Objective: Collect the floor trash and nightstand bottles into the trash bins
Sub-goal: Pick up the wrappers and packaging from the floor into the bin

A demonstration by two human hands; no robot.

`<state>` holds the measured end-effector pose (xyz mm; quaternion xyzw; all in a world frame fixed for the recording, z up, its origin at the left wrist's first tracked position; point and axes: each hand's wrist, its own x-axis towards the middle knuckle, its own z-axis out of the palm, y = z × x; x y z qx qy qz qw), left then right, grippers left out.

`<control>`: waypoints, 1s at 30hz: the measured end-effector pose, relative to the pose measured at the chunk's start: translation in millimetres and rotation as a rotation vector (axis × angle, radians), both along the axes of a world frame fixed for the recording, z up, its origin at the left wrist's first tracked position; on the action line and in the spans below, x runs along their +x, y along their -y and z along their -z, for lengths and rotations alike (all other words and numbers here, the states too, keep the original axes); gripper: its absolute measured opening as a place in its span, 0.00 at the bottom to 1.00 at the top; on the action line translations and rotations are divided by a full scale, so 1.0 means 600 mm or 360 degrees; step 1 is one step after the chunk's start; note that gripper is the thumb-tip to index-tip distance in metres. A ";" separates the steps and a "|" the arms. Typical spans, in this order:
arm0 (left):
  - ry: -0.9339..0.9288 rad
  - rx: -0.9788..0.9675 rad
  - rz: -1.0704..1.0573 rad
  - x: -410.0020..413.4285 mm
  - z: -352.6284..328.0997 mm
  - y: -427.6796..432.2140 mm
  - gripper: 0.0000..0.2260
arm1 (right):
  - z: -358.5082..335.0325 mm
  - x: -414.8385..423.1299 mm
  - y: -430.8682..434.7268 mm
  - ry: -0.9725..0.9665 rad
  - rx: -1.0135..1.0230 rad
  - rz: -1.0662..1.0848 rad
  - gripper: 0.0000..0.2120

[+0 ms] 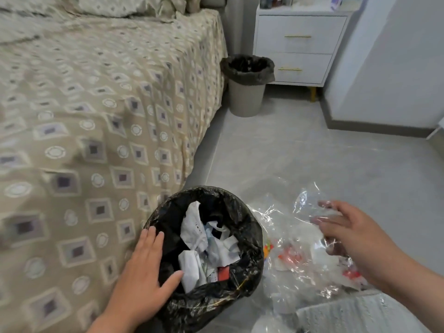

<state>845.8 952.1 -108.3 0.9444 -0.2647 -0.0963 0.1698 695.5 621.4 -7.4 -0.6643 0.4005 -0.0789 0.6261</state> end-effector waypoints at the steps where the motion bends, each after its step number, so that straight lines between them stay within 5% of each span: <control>1: -0.0010 -0.0004 -0.0018 0.000 0.001 0.001 0.45 | -0.015 0.014 -0.022 0.0066 -0.0140 -0.0041 0.20; 7: -0.0077 -0.0095 -0.0059 0.001 0.004 -0.003 0.50 | -0.025 0.135 -0.184 0.0259 -0.1126 -0.0949 0.24; 10: -0.0091 -0.0121 -0.0032 0.009 0.013 -0.008 0.56 | 0.060 0.188 -0.247 -0.0078 -0.1315 -0.1444 0.23; 13: -0.0091 -0.0170 -0.0018 0.010 0.020 -0.010 0.54 | 0.141 0.223 -0.285 -0.0539 -0.1295 -0.1794 0.24; 20: -0.0028 -0.0118 0.0021 0.015 0.034 -0.006 0.53 | 0.234 0.249 -0.284 -0.1230 -0.0818 -0.1969 0.32; 26: 0.0118 0.0064 0.0203 0.024 0.025 0.000 0.47 | 0.118 0.241 -0.240 -0.0795 -0.0935 -0.1927 0.22; 30: 0.0268 -0.0177 0.0518 0.027 -0.083 0.048 0.39 | 0.014 0.164 -0.150 -0.0347 -0.0869 -0.1621 0.16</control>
